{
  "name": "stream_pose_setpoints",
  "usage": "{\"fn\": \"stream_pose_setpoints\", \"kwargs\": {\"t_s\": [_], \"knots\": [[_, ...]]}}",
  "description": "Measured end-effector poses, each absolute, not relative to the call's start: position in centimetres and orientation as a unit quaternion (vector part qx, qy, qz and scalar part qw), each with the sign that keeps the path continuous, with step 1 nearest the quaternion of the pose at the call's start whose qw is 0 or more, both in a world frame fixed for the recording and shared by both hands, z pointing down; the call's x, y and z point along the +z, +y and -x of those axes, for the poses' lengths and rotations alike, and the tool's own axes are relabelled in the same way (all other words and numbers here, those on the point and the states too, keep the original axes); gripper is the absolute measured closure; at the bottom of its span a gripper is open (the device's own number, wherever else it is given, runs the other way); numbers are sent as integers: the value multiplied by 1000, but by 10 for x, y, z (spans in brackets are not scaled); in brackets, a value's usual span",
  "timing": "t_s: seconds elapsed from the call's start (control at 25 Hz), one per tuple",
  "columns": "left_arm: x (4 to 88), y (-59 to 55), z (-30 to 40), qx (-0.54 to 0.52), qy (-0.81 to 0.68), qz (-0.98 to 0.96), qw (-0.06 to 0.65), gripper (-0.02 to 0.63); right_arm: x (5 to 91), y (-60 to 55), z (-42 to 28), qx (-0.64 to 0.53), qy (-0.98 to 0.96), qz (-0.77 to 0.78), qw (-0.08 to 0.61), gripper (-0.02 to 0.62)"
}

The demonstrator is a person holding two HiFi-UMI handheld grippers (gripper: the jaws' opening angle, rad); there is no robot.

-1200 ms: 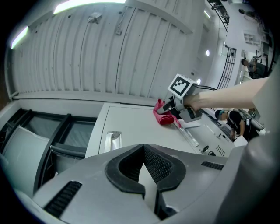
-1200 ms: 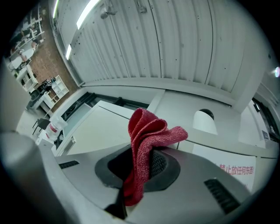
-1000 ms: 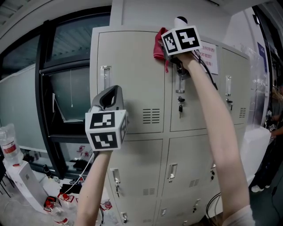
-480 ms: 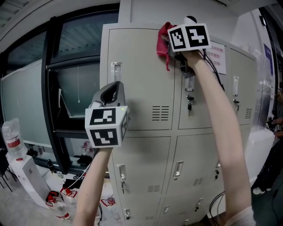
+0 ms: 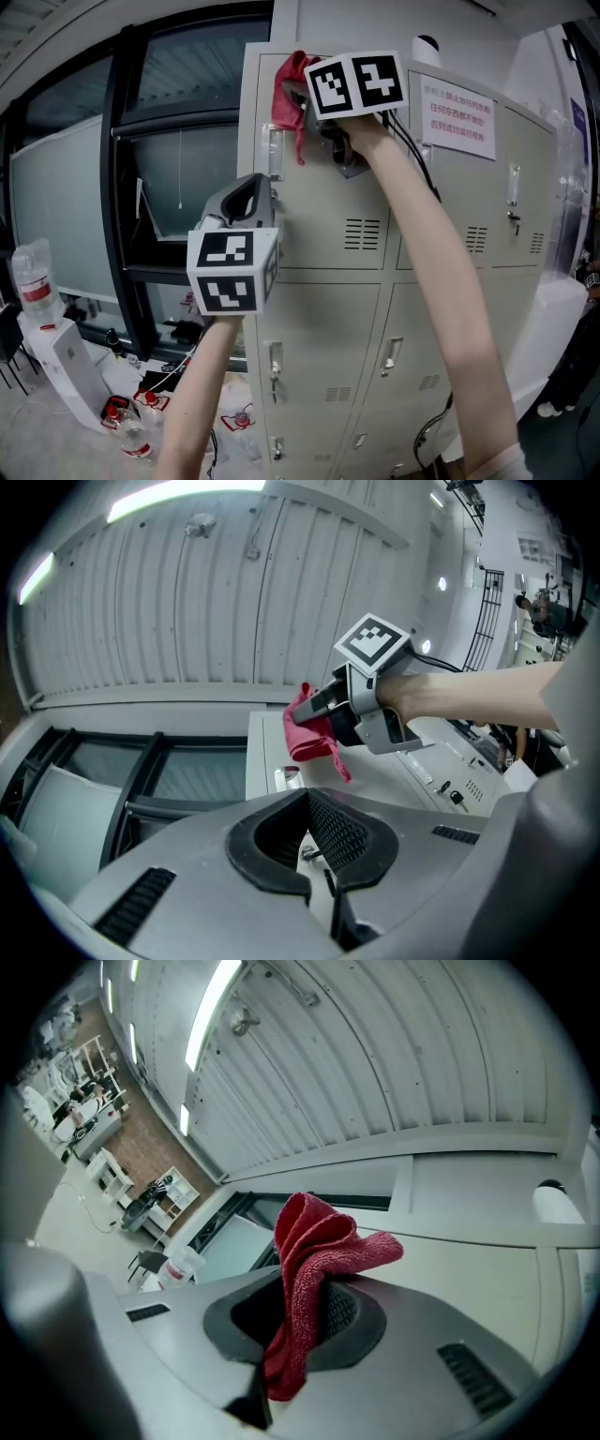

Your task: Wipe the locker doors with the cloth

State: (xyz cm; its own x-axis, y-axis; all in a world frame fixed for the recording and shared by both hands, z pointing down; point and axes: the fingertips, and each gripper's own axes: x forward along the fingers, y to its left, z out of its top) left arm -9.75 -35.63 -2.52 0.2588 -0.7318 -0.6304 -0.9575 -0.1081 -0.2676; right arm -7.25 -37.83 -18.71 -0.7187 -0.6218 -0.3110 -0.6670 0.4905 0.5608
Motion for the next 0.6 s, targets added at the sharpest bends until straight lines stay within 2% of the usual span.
{"fn": "stream_pose_setpoints", "kwargs": {"t_s": [0.32, 0.6], "knots": [[-23, -353, 125, 165, 597, 711, 333, 591, -165, -393, 130, 347, 864, 364, -6, 569], [-19, -358, 145, 169, 603, 708, 325, 591, -162, -416, 135, 350, 849, 395, -25, 569]]}}
